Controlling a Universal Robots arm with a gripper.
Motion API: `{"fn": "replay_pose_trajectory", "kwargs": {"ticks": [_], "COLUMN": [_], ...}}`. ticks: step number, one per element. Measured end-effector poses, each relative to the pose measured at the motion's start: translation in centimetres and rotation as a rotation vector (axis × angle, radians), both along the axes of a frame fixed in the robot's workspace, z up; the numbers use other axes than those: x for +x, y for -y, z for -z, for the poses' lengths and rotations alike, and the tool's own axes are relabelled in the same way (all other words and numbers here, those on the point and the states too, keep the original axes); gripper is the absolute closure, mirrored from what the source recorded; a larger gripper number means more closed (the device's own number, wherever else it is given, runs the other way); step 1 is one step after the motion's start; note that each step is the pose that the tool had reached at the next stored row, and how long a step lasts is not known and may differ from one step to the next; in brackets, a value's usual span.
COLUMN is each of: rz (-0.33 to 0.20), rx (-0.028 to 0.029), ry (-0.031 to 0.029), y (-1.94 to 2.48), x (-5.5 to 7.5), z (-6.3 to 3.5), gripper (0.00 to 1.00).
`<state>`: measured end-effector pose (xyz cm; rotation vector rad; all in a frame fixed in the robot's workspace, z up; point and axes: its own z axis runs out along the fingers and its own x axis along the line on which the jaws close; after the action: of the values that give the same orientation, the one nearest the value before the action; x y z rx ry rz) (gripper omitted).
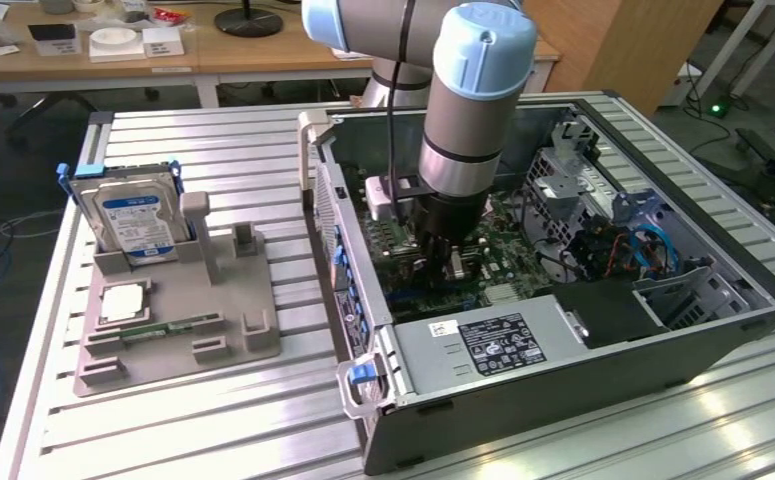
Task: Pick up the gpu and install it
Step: 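Insert the gpu into the slot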
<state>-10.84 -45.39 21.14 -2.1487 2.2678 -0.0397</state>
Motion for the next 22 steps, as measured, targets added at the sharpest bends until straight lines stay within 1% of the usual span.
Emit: {"fn": "replay_pose_trajectory", "kwargs": {"ticks": [17,19,22], "rz": [0.000,0.000,0.000], "rx": [-0.0001,0.0007,0.0001], "ry": [0.0006,0.0016,0.0024], "y": [0.00,-0.01,0.00], "x": [-0.07,-0.09,-0.11], "z": [0.11,0.22,0.34], "gripper": [0.72,0.72,0.72]}}
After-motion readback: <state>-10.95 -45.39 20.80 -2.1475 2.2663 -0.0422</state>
